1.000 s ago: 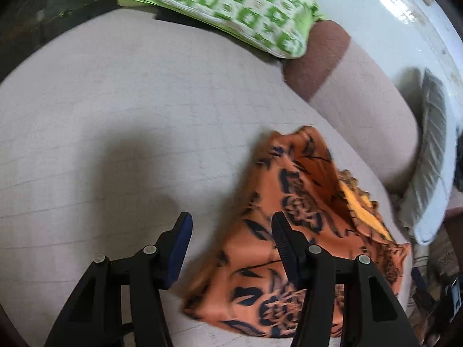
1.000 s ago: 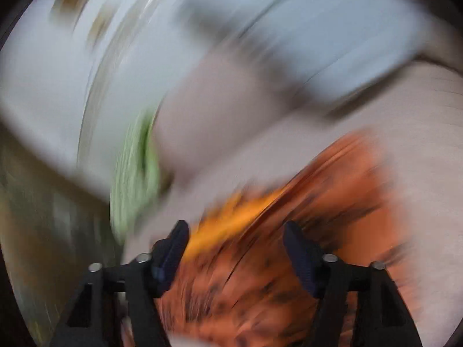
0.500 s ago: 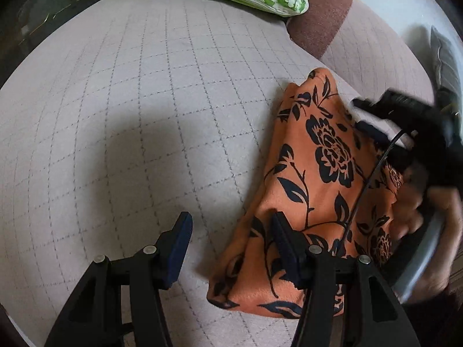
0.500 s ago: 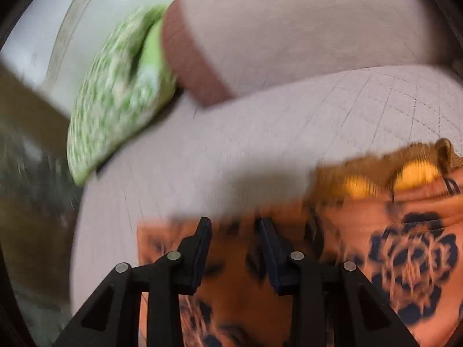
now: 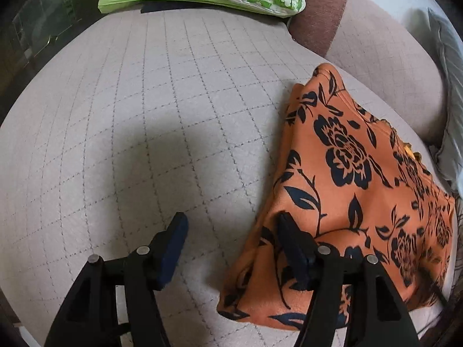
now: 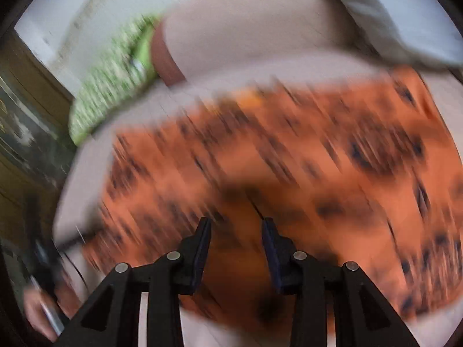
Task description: Fold small clothes
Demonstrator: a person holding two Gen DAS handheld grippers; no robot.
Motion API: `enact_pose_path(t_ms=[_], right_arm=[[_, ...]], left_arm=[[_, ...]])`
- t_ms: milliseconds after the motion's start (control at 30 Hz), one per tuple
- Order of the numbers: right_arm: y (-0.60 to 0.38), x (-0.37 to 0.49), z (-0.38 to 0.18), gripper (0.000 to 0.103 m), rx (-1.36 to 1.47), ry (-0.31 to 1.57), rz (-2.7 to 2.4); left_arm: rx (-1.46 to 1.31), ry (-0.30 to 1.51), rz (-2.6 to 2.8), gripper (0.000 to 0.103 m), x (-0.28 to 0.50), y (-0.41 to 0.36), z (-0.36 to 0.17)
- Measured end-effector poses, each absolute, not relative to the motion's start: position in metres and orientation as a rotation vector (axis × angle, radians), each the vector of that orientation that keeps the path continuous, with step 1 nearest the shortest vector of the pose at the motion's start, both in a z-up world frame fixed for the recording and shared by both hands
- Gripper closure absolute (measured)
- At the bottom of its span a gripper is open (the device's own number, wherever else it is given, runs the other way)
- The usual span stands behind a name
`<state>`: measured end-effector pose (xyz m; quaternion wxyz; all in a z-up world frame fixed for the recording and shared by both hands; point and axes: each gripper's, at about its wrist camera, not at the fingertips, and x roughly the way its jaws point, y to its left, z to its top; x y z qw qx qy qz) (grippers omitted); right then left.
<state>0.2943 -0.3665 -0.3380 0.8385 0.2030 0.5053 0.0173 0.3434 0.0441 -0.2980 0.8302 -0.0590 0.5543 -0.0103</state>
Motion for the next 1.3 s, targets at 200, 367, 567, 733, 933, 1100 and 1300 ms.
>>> enact_pose_path(t_ms=[200,367,567,733,933,1100,1300], right_arm=[[-0.374,0.235,-0.333,0.064,0.358,1.060,0.070],[-0.413,0.222,-0.292,0.063,0.480,0.818,-0.014],[-0.455,0.231,-0.356,0.063,0.564,0.986,-0.151],[-0.457,0.220,-0.332,0.063,0.615,0.907,-0.093],[-0.404,0.232,-0.318,0.063,0.576,0.849,0.106],[-0.337,0.261,-0.345,0.060,0.486,1.004,0.196],[-0.329,0.262,-0.336,0.053,0.496,1.023,0.237]], left_arm=[[-0.132,1.131,-0.011,0.038,0.340,0.033,-0.286],[-0.035,1.036,-0.122,0.038,0.321,-0.007,-0.263],[0.212,1.086,-0.170,0.029,0.317,-0.061,-0.301],[0.068,1.120,-0.158,0.027,0.328,-0.042,-0.288],[-0.046,1.077,-0.028,0.027,0.330,0.008,-0.267],[-0.126,1.121,0.020,0.027,0.326,0.043,-0.273],[-0.283,1.252,-0.039,0.026,0.306,0.071,-0.302]])
